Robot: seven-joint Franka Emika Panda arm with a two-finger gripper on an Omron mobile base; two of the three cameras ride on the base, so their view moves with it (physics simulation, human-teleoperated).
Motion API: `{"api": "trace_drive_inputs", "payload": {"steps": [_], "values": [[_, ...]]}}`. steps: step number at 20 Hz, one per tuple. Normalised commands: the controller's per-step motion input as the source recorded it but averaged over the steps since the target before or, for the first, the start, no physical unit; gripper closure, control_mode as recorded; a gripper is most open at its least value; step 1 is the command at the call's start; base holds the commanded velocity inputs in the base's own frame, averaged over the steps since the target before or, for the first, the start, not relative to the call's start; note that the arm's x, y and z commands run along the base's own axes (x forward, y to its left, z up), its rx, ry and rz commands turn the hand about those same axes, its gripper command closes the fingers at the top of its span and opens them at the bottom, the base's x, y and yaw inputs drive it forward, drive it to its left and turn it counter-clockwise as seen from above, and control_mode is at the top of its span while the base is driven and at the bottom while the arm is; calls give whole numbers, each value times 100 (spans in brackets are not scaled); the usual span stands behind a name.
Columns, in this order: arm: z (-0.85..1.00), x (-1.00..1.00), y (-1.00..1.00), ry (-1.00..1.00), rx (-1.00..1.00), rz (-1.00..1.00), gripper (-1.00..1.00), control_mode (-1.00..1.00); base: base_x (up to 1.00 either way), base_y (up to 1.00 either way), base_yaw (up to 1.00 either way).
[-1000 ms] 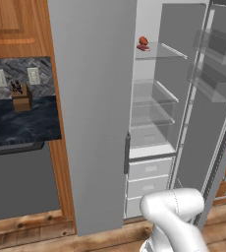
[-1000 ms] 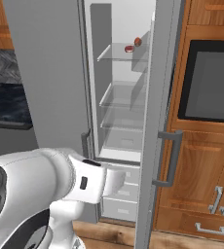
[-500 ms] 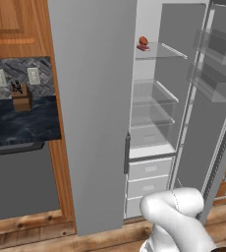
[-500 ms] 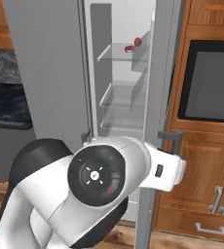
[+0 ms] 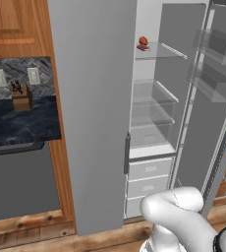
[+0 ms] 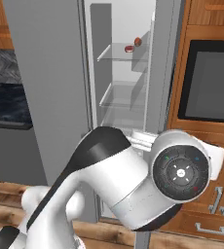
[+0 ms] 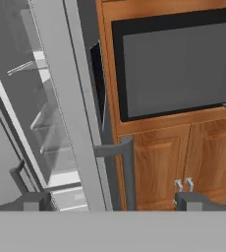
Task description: Pick up the frozen steak from the freezer, place it on any shelf in the fridge, and close the fridge and freezer doors when done.
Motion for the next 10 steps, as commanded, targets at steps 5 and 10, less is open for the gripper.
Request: {"api": "trace_drive_inputs", "payload": {"steps": [5,10], "values": [[3,72,-38,0,8,0,-100,-100,0,0,0],[-1,76,-13,0,7,0,-100,-100,0,0,0]]}}
